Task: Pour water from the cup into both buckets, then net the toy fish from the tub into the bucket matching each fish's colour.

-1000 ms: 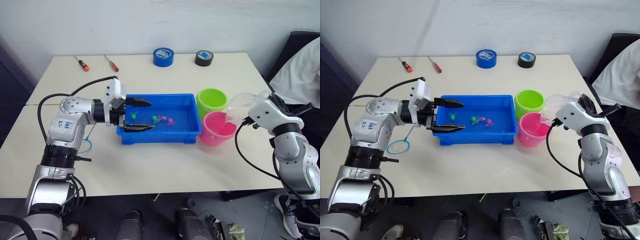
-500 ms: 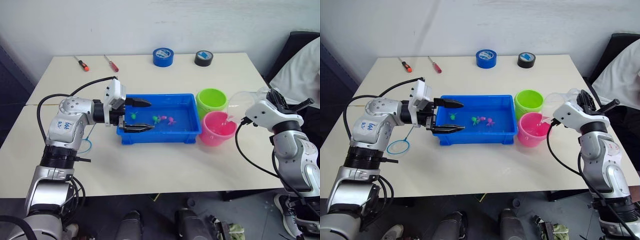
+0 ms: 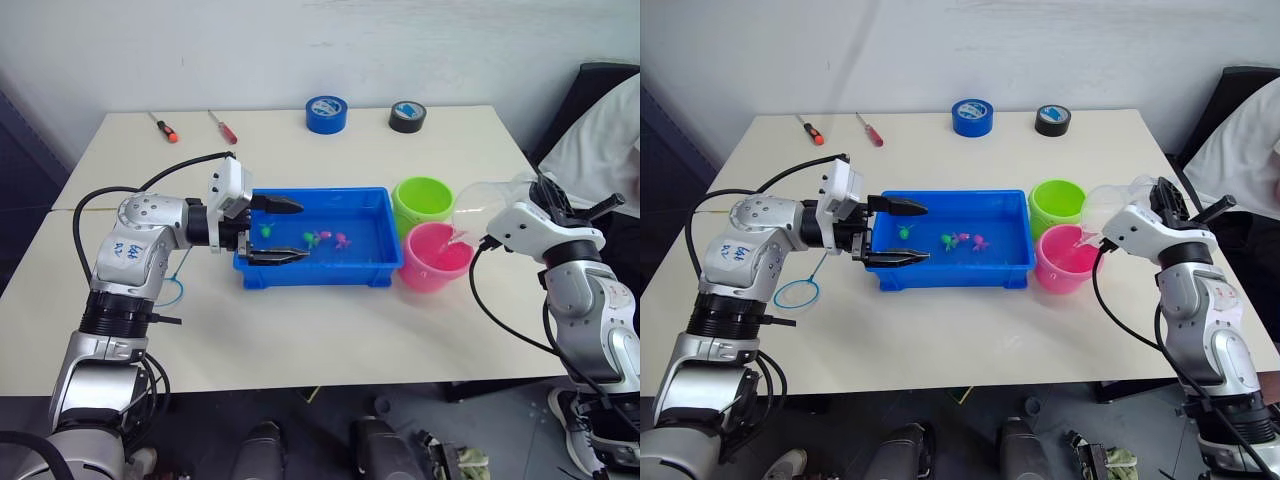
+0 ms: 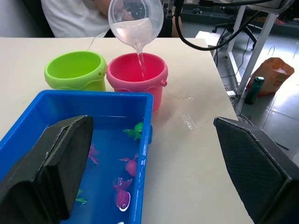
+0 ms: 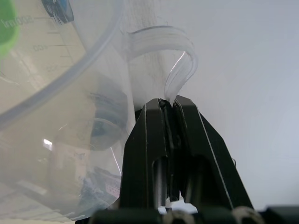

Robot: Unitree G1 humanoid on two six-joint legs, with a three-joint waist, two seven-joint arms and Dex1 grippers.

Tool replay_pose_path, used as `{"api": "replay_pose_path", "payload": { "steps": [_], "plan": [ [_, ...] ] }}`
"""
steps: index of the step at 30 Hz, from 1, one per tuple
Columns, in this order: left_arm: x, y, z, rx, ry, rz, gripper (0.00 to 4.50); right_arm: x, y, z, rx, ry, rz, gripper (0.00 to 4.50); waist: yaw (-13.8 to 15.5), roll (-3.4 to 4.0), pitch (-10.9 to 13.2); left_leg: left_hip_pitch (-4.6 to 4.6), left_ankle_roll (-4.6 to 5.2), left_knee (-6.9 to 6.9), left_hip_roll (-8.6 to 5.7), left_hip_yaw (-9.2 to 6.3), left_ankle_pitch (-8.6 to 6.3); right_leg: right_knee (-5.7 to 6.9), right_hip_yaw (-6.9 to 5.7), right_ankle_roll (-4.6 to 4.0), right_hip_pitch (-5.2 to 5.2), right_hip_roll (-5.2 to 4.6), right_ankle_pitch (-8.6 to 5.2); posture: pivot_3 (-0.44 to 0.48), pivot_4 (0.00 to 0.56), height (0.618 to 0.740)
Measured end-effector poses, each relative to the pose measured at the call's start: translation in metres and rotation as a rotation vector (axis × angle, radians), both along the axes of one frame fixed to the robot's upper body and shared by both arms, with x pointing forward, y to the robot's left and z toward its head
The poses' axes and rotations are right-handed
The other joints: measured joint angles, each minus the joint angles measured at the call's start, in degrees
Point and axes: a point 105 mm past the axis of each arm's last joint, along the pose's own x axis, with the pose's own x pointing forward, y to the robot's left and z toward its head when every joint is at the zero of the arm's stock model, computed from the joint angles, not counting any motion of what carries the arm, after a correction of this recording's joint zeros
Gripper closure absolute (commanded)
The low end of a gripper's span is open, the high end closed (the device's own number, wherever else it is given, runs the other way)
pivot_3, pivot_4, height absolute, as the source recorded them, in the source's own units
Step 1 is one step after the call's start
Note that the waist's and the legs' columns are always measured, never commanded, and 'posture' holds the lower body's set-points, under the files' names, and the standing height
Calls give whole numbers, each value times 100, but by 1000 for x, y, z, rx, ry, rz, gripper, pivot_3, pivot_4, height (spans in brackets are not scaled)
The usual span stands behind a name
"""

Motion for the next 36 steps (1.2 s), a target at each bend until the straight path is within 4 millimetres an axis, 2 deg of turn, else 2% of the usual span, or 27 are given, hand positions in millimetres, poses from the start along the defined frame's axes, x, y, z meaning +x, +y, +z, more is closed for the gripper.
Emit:
{"api": "replay_pose_path", "payload": {
  "steps": [21, 25, 28, 36],
  "plan": [
    [-1, 1, -2, 5, 5, 3, 0, 1, 3, 4, -20, -15, 11, 4486, -1, 0, 0, 0, 0, 1, 0, 0, 0, 1, 1, 0, 0, 0, 0, 0, 150, 734],
    [-1, 2, -2, 6, 6, 4, 0, 6, -2, -2, 190, 7, -14, 4486, 1, -2, 1, 1, 0, 3, 3, 0, 0, 6, 1, 0, 1, 3, 0, 0, 150, 734],
    [-1, 2, -2, 5, 12, 7, 0, 8, -8, -5, 277, 30, -28, 4486, 6, -2, 1, 0, 0, 5, 2, 0, 0, 6, 1, 0, 1, 1, 0, 0, 150, 734],
    [0, 5, 5, -61, 49, 25, 0, 8, -17, -11, 401, 65, -52, 4486, -14, -2, 1, 1, 0, 4, 3, 0, 0, 7, 2, 0, 0, 2, 0, 0, 150, 734]
  ]
}}
